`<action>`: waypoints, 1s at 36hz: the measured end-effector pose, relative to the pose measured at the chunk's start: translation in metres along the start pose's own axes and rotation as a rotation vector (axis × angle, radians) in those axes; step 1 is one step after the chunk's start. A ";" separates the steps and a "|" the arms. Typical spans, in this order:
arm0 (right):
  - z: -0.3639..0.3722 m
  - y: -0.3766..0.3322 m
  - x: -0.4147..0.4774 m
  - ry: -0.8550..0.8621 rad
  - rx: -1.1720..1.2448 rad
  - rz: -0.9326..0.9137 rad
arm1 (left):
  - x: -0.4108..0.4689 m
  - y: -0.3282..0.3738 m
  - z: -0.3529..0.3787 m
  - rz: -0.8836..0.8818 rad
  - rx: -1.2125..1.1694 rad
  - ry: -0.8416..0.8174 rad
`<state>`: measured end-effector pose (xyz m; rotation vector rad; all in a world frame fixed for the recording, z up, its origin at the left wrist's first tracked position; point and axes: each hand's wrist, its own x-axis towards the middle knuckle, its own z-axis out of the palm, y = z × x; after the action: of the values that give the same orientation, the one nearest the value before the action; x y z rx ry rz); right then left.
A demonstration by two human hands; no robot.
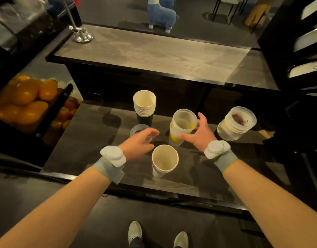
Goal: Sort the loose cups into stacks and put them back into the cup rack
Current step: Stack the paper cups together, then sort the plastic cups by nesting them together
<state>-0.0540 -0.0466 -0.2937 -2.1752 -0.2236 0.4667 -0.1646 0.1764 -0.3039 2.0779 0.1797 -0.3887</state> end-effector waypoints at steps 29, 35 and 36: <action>-0.066 -0.059 0.003 0.223 0.007 -0.289 | 0.093 0.055 0.009 0.009 0.275 0.017; -0.076 -0.051 0.002 0.232 0.046 -0.253 | 0.108 0.056 0.019 0.001 0.359 -0.078; -0.076 -0.049 0.002 0.231 0.046 -0.247 | 0.110 0.057 0.021 -0.002 0.368 -0.074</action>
<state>-0.0205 -0.0717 -0.2132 -2.1007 -0.3444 0.0792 -0.0495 0.1264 -0.3057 2.4193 0.0692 -0.5314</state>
